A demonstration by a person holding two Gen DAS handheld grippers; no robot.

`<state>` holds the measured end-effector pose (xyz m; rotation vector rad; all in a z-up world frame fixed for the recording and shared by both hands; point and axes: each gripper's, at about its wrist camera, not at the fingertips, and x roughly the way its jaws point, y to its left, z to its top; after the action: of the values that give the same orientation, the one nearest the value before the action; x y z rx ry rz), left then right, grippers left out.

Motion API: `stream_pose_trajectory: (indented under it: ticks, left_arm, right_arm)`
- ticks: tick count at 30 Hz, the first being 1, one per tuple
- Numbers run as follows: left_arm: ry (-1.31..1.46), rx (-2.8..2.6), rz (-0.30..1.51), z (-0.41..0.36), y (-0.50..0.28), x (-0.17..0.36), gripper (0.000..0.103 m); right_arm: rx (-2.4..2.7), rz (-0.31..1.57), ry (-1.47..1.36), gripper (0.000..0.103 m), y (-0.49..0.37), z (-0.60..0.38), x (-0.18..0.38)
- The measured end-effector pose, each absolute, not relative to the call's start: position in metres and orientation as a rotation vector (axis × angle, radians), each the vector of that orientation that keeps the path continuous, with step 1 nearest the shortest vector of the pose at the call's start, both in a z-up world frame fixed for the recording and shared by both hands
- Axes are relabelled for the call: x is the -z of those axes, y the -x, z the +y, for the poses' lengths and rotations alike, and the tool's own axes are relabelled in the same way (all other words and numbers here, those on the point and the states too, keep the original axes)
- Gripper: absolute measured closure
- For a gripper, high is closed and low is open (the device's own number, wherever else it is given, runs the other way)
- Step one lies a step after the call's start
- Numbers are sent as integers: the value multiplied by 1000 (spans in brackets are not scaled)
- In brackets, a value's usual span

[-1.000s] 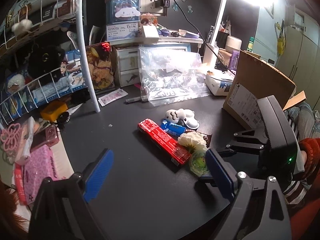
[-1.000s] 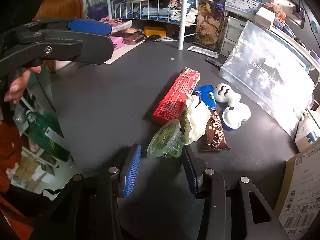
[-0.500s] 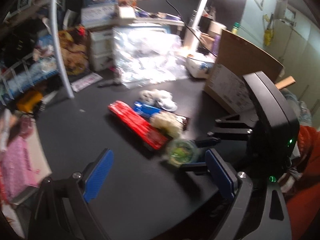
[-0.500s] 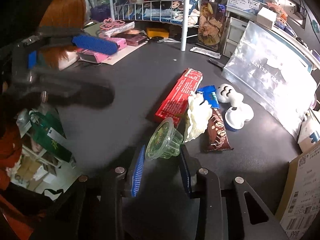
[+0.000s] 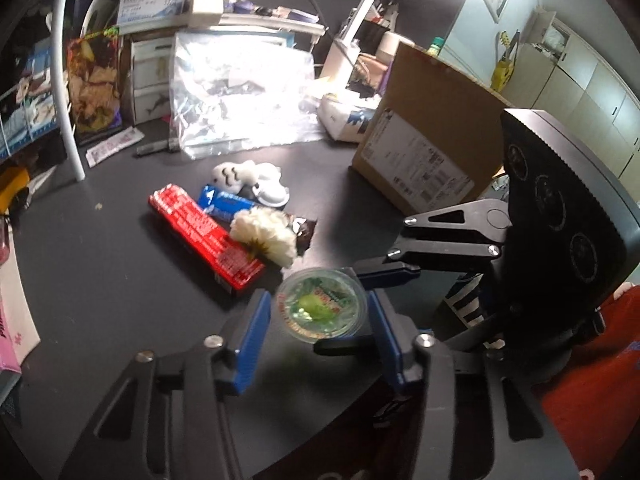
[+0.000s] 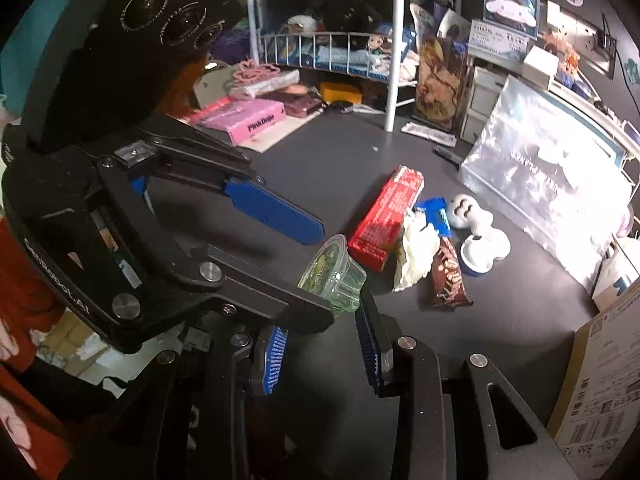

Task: Organize objects
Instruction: 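Lower the green cup into the cardboard box and open the left tool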

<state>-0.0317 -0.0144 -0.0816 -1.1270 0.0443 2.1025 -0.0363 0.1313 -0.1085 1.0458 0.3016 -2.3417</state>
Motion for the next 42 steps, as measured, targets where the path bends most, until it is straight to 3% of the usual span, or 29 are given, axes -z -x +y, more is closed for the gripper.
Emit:
stream_pose_trajectory:
  ticks: [10, 20, 32, 38, 40, 42]
  left_arm:
    - [996, -2166, 169, 5, 24, 4, 59]
    - [880, -2077, 284, 86, 49, -88, 59]
    - [996, -1849, 277, 214, 103, -81, 59]
    - [1069, -1808, 316, 248, 116, -58, 59]
    - [1081, -1805, 337, 252, 118, -54, 49]
    - [1073, -1837, 369, 254, 118, -54, 35]
  right_arm:
    - [2423, 349, -911, 74, 20, 139, 52]
    - [2605, 371, -837, 74, 10, 197, -36]
    - [2716, 143, -1083, 74, 18, 320, -47]
    - [2693, 164, -1228, 74, 25, 350, -28]
    - [2687, 191, -1265, 72, 28, 355, -23]
    - [2687, 204, -1280, 62, 33, 357, -20]
